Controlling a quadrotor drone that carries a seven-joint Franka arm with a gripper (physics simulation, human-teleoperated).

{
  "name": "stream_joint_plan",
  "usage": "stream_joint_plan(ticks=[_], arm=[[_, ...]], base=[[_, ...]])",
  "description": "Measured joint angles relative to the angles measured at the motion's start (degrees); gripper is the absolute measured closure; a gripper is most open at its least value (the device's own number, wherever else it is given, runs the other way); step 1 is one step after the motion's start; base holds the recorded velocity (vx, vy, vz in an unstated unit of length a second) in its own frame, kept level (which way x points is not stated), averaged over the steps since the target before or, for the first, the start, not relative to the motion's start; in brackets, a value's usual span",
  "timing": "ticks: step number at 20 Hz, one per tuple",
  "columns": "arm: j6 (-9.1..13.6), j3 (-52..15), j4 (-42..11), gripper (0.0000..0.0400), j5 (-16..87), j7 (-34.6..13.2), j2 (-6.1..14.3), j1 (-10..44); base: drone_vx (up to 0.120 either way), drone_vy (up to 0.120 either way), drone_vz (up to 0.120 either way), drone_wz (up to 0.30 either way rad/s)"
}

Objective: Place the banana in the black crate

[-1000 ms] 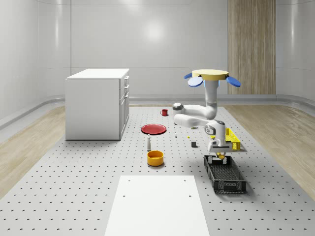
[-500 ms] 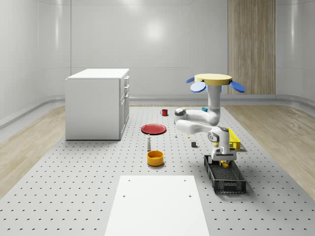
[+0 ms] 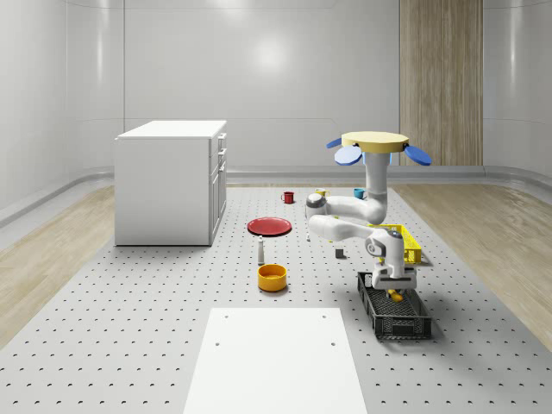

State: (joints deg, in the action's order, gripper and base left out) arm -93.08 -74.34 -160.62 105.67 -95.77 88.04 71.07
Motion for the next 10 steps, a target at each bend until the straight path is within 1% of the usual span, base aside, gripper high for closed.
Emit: stream_joint_plan(ticks=[8, 9, 10], arm=[[-1.9, 5.6, 1.7, 0.0207, 5.4, 0.1, -0.4, 0.9], [-2.1, 6.1, 1.9, 0.0162, 5.7, 0.0, -0.5, 1.0], [-2.2, 6.4, 2.0, 0.0126, 6.1, -0.2, -0.6, 1.0]], base=[[0.000, 0.000, 0.000, 0.000], [0.000, 0.000, 0.000, 0.000], [0.000, 0.000, 0.000, 0.000]])
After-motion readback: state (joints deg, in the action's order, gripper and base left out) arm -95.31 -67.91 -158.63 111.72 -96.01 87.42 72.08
